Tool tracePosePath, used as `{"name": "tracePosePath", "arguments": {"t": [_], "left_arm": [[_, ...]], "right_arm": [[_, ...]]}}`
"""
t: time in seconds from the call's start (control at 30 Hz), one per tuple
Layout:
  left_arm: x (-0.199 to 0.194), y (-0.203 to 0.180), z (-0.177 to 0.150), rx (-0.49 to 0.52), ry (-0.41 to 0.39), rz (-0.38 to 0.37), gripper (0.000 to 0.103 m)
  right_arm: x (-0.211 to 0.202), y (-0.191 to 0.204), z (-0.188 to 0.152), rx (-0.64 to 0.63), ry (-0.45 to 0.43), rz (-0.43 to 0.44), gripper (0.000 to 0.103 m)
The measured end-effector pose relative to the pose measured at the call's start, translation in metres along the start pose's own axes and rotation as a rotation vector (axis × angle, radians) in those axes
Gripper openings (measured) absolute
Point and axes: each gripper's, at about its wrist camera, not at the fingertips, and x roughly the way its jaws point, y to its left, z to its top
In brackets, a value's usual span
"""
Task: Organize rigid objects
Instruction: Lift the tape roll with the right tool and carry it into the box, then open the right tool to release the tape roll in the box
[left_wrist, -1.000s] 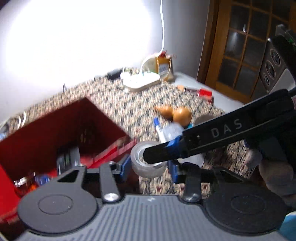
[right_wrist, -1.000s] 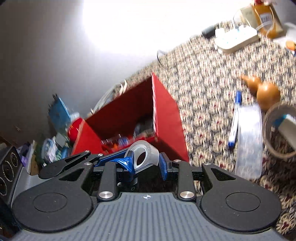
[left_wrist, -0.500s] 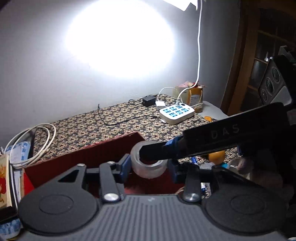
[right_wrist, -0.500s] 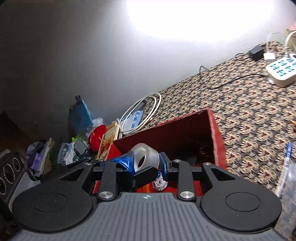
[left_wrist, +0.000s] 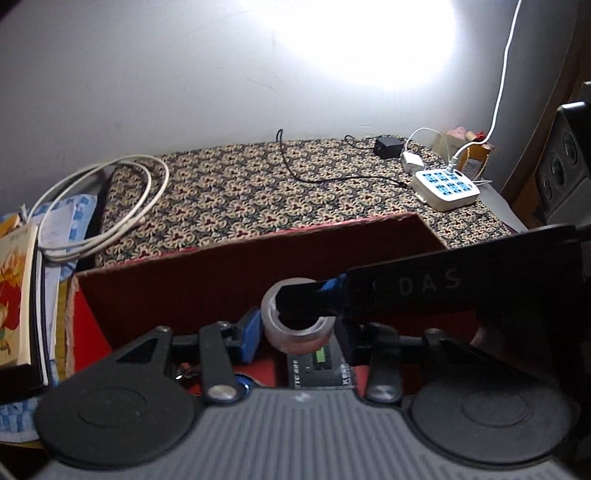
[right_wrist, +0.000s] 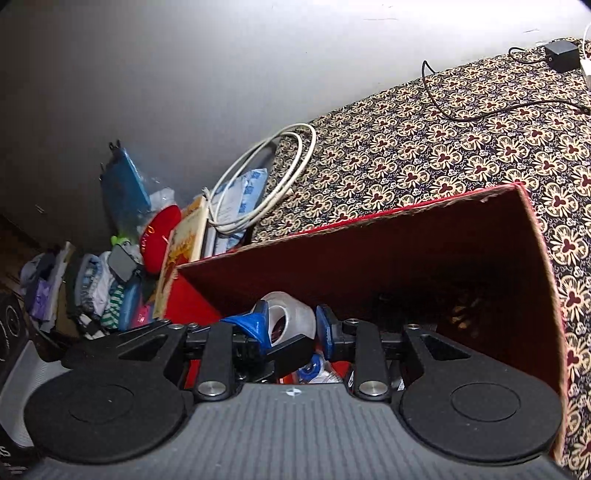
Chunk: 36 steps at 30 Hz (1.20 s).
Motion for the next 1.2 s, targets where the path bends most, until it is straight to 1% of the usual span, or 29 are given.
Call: {"name": "tracePosePath", "arguments": {"t": [0.1, 0.17, 0.27, 0.33, 0.43, 0.5, 0.63, 0.9, 0.97, 1.2], "left_arm": [[0.011, 0.013, 0.0, -0.051, 0.031, 0.048, 0.041], [0.013, 0.021, 0.0, -0.103, 0.05, 0.044, 0.042], [0.012, 0.019, -0.002, -0.11, 0.051, 0.079, 0.043], [0.014, 0.016, -0.003, -0.102, 0.053, 0.127, 0.039], [0.018, 0.018, -0.004, -0.116, 0.074, 0.156, 0.039], [0.02, 0.022, -0.005, -0.137, 0.085, 0.164, 0.039], [0.018, 0.025, -0.006, -0.168, 0.08, 0.173, 0.039], [0.019, 0.017, -0.005, -0.13, 0.07, 0.238, 0.041], [0.019, 0.016, -0.005, -0.123, 0.065, 0.253, 0.043], [0.022, 0.014, -0.005, -0.114, 0.07, 0.315, 0.045]], "right_arm": [[0.01, -0.004, 0.001, 0.006, 0.004, 0.0, 0.011], [0.011, -0.007, 0.001, 0.023, -0.005, 0.019, 0.011], [0.009, -0.006, 0.001, 0.008, -0.034, 0.005, 0.012], [0.008, -0.009, 0.001, 0.014, -0.051, 0.011, 0.012], [0.006, -0.01, 0.0, 0.021, -0.083, 0.013, 0.012], [0.003, -0.011, -0.001, 0.02, -0.11, 0.022, 0.012], [-0.003, -0.011, -0.003, 0.009, -0.167, 0.034, 0.013], [-0.004, -0.012, -0.003, 0.012, -0.195, 0.021, 0.013], [-0.004, -0.013, -0.004, 0.02, -0.198, 0.021, 0.013], [-0.003, -0.013, -0.004, 0.025, -0.191, -0.002, 0.013]]}}
